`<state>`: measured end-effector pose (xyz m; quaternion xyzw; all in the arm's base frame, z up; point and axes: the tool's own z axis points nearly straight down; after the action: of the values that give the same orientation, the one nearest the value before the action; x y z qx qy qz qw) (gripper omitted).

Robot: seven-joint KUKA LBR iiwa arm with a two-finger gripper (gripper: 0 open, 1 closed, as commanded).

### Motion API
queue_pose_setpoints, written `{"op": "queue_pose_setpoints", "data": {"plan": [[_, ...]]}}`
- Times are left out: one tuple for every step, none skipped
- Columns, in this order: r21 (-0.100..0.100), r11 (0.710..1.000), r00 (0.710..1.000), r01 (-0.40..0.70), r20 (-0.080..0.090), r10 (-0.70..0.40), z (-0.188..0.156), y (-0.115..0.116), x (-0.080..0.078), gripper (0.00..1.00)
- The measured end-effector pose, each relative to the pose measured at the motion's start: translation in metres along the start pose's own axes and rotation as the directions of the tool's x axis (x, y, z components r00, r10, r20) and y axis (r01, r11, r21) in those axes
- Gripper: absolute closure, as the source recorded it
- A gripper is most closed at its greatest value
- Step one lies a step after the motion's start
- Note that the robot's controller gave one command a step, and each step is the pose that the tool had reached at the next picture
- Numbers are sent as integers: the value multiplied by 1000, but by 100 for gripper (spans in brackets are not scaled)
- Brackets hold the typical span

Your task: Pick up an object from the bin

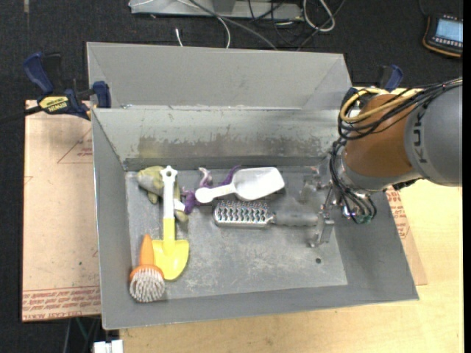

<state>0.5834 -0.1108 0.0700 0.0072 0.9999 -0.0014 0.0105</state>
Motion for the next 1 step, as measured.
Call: {"op": "queue_pose_setpoints", "data": {"plan": [[-8, 1000, 1000, 12, -14, -13, -1, 53, -9, 100]]}}
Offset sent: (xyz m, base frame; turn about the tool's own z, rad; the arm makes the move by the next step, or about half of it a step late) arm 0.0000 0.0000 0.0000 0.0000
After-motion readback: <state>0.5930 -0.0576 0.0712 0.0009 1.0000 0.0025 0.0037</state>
